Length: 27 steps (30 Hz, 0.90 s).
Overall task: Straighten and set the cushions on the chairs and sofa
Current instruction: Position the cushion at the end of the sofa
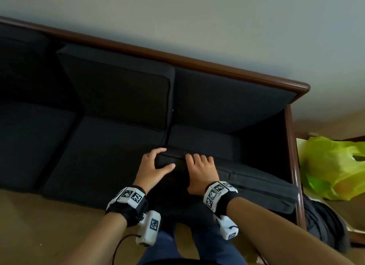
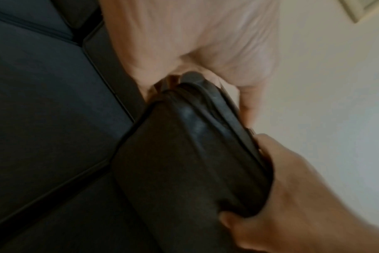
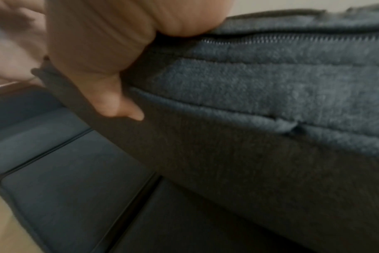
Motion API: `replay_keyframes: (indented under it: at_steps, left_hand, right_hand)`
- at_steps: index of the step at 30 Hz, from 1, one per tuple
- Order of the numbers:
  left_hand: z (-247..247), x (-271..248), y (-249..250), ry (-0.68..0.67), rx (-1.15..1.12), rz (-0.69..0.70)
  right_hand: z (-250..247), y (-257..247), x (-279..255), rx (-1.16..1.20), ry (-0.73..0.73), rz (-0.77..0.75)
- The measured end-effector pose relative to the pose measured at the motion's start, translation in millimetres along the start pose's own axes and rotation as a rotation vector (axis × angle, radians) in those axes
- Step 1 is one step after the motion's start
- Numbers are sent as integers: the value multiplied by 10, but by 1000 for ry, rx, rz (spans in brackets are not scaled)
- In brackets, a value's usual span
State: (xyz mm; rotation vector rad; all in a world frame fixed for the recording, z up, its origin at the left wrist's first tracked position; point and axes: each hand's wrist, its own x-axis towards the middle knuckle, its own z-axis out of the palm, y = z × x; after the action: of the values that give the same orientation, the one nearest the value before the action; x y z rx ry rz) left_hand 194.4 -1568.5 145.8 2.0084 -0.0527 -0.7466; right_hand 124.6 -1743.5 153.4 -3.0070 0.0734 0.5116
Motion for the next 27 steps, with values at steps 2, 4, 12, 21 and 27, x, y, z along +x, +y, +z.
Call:
replay_keyframes:
  at_steps: [2, 4, 12, 21, 27]
  left_hand:
    - [-66, -61, -2, -165, 7, 97]
    - [-145, -70, -2, -326, 140, 186]
    - [-327, -194, -8, -305, 507, 280]
    - [-394, -921, 1110, 25, 792, 463]
    - [18, -894, 1226, 53, 1044, 502]
  right_hand:
    - [-141, 133, -74, 19, -13, -8]
    - [-294, 305, -175, 40, -6, -43]
    - [-1004, 790, -704, 383, 157, -184]
    - [-1093, 1348, -1135, 755, 366, -249]
    - [-581, 1371, -1314, 950, 372, -103]
